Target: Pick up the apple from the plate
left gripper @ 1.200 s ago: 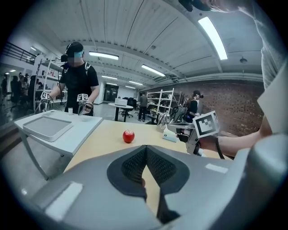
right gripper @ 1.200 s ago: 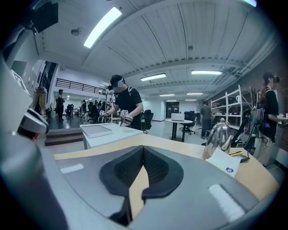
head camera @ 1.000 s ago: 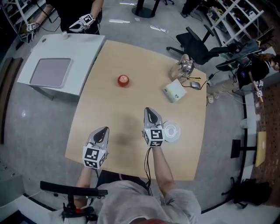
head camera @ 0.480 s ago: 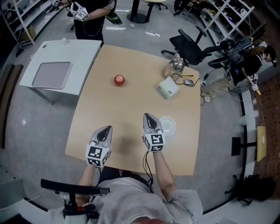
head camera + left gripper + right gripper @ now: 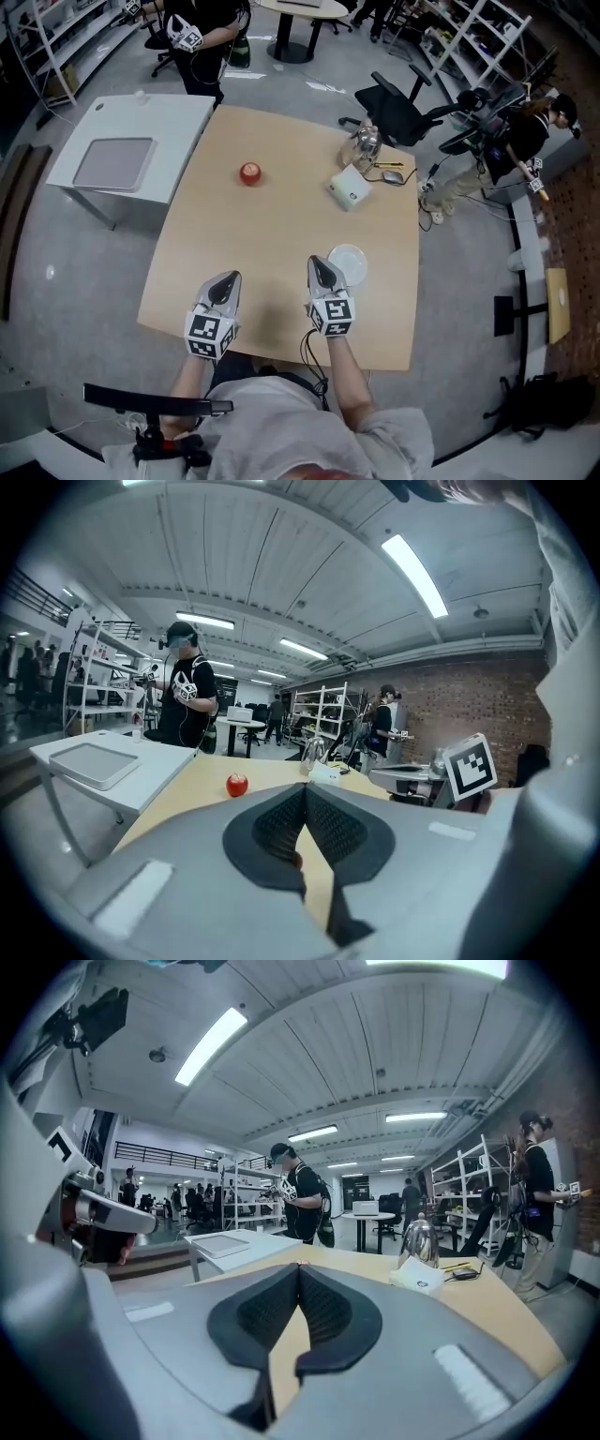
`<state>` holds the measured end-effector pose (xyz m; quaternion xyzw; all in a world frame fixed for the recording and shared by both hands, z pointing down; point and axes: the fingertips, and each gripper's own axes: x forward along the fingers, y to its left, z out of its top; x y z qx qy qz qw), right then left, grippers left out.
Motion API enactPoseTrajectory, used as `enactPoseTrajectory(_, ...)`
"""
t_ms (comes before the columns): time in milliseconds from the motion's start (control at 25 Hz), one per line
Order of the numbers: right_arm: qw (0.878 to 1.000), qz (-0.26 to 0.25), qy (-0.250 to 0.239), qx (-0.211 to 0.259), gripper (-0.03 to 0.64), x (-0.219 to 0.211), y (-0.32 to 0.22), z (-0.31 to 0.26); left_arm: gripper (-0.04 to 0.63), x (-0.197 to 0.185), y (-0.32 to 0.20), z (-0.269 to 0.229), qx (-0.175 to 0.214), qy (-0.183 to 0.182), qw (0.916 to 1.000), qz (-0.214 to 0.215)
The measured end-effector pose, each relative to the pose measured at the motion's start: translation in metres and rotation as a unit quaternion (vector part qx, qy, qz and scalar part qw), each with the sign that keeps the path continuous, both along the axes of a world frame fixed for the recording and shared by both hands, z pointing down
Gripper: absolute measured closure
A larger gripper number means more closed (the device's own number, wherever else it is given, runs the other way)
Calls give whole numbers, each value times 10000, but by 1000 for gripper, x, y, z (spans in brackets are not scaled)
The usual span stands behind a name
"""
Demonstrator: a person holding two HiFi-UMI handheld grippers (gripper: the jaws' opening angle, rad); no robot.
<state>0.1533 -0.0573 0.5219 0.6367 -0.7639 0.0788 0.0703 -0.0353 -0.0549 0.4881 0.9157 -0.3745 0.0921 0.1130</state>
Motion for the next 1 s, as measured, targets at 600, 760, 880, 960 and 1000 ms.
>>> enactPoseTrajectory(600,9999,13,-50,117,611,-3,78,-18,575,-1,48,-18,197,-2,9998,-80)
enactPoseTrajectory(760,9999,-1,-66,140,611,-2,97,-22,575,-1,61,-22,207,31,9996,-162)
enactPoseTrajectory(880,9998,-24,-77,174,611,-5,109,-24,575,-2,69,-23,241,32,9995,-203)
enactPoseTrajectory(960,9998,-29,-96,189,611,-7,113,-23,575,-2,70,-23,264,43,9994,-224)
enactPoseTrajectory(1000,9998,-24,-113,189,611,-8,115,-22,575,-2,71,-23,273,50,9993,-237)
